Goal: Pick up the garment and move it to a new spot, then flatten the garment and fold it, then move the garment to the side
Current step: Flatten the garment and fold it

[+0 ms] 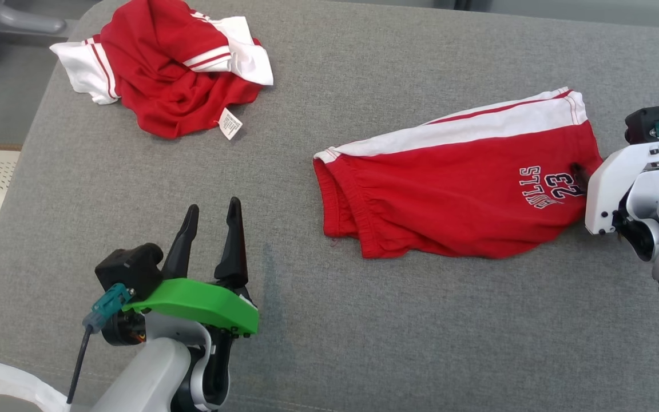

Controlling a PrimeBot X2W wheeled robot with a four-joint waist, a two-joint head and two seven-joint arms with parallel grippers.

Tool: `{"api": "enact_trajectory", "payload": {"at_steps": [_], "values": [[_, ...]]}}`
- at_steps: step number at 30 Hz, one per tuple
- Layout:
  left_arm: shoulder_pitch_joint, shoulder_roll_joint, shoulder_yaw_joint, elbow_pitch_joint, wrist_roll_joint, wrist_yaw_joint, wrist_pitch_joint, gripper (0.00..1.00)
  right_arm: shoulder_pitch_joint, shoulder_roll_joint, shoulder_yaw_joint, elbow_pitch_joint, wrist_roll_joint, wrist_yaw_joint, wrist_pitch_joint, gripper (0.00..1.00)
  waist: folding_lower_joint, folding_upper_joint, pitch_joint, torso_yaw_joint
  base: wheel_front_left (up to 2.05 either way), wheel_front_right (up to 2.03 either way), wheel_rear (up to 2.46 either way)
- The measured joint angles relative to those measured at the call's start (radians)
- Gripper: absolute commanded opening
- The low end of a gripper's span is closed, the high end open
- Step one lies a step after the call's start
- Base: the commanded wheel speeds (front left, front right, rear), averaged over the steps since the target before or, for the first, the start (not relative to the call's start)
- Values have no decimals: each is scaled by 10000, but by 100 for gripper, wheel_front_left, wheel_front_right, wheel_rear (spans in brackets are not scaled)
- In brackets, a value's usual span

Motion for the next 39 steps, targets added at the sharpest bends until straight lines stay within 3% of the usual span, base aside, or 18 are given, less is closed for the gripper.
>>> {"api": "enact_trajectory", "payload": {"at_steps": [1,2,3,7,12,20,31,39], "values": [[0,8,-15,-13,50,15,0,100,4,0,38,-4,90,0,2,22,0,0,-14,-4,0,0,0],[0,10,-23,-19,63,27,0,100,10,6,65,-2,161,0,-2,3,0,0,-26,-11,0,0,0],[-1,31,-36,-21,81,31,2,100,14,21,86,12,219,0,-46,0,0,0,-42,-28,0,0,0],[-10,75,-79,35,159,61,13,100,165,42,136,-29,489,2,-506,0,0,0,-148,-140,0,0,0],[-14,159,-67,171,257,71,29,100,428,-372,134,-180,744,2,-1141,0,0,0,-331,-404,0,0,0],[-4,188,-38,370,253,-75,0,100,1227,-784,-119,-217,1411,2,-1705,0,0,0,-632,-1233,0,0,0],[-66,378,-140,579,437,-71,40,100,1552,-441,-102,-476,1657,0,-2487,0,0,0,-846,-2387,0,0,0],[-198,483,35,968,479,-81,-2,100,1295,138,393,-2011,1404,0,-3009,0,0,0,-1223,-2249,0,0,0]]}}
